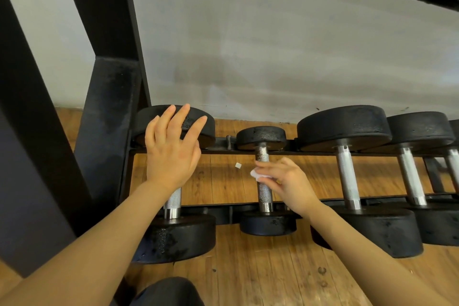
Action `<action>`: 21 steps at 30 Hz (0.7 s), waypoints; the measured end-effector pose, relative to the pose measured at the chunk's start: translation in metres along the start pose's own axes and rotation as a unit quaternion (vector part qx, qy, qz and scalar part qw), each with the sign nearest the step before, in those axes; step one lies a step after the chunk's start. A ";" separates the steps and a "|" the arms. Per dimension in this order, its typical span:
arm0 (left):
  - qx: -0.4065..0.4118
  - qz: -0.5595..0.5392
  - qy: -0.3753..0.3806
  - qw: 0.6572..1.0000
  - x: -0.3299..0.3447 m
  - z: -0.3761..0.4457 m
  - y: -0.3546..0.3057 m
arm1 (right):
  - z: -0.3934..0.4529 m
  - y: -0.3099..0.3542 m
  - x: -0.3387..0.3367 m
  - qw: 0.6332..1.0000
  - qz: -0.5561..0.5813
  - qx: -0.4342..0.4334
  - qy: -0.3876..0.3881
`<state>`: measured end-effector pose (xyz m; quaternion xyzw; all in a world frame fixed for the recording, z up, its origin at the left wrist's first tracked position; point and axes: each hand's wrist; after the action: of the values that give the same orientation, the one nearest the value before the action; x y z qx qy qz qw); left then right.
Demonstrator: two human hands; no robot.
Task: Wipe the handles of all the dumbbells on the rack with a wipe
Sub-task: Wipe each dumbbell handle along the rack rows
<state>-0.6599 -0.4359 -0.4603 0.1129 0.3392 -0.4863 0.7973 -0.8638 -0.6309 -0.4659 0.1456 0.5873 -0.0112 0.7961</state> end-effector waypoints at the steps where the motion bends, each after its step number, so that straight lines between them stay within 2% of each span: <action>1: 0.000 0.000 0.000 1.000 0.000 0.000 0.000 | 0.003 -0.002 -0.001 1.000 0.002 0.017 -0.019; 3: -0.001 -0.001 0.000 1.000 0.000 0.000 0.000 | 0.004 -0.004 0.000 0.997 0.014 0.057 -0.055; 5: -0.003 -0.002 0.003 1.000 -0.001 0.000 -0.001 | 0.000 -0.002 0.003 0.995 0.030 0.075 -0.055; 9: -0.004 -0.002 0.005 1.000 -0.002 0.001 -0.001 | -0.017 0.001 0.005 0.998 0.030 0.048 -0.036; 12: -0.005 -0.003 0.007 1.000 -0.002 0.001 -0.001 | -0.017 -0.003 0.003 0.996 0.026 0.047 -0.073; 16: -0.006 0.003 0.007 1.000 -0.003 0.001 -0.002 | -0.012 0.003 0.005 0.974 0.147 0.140 -0.098; 21: -0.006 0.005 0.001 1.000 -0.002 0.000 -0.002 | -0.027 0.008 0.007 0.960 0.220 0.157 -0.069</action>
<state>-0.6616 -0.4357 -0.4588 0.1100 0.3424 -0.4803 0.8000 -0.8852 -0.6160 -0.4780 0.3930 0.4751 0.0622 0.7849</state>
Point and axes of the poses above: each hand's wrist, its own z-axis towards the middle knuckle, its own x-axis out of the palm, y = z × x, and after that the axes turned 6 degrees about -z, right-handed
